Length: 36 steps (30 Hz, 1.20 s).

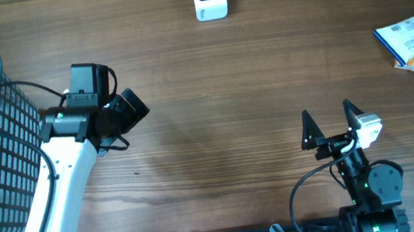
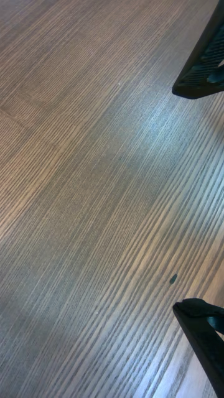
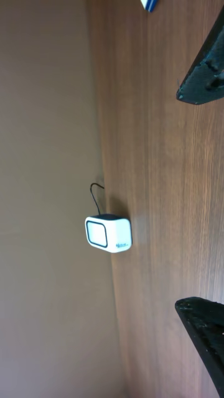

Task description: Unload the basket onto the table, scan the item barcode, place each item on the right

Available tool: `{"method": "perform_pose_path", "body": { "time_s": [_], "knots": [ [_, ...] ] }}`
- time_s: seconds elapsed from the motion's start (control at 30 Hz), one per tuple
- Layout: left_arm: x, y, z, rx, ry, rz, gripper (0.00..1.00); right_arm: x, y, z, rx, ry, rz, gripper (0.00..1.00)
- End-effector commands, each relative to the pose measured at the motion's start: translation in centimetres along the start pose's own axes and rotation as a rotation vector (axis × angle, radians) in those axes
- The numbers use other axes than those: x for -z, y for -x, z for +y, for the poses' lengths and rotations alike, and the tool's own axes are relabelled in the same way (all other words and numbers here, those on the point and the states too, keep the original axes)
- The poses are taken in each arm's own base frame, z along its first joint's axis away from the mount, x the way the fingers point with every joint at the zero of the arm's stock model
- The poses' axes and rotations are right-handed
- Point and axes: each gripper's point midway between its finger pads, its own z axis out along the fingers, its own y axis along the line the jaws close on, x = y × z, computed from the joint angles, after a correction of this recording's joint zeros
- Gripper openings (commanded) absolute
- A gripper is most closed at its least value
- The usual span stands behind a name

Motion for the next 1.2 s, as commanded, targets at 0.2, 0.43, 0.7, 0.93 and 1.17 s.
{"method": "perform_pose_path", "body": {
  "time_s": [0.2, 0.43, 0.7, 0.93, 1.17],
  "knots": [
    [0.2, 0.4, 0.2, -0.002, 0.007, -0.016, 1.0, 0.1, 0.3, -0.4, 0.053, -0.026, -0.017, 1.0],
    [0.2, 0.4, 0.2, -0.002, 0.007, -0.015, 1.0, 0.1, 0.3, -0.4, 0.053, -0.026, -0.017, 1.0],
    [0.0, 0.6, 0.1, -0.001, 0.006, -0.017, 1.0, 0.1, 0.4, -0.4, 0.053, -0.026, -0.017, 1.0],
    [0.8, -0.8, -3.2, -0.472, -0.327, -0.2, 1.0, 0.1, 0.3, -0.4, 0.053, -0.026, -0.017, 1.0],
    [3.2, -5.3, -0.1, -0.564, -0.555, -0.573, 1.0, 0.1, 0.4, -0.4, 0.053, -0.026, -0.017, 1.0]
  ]
}}
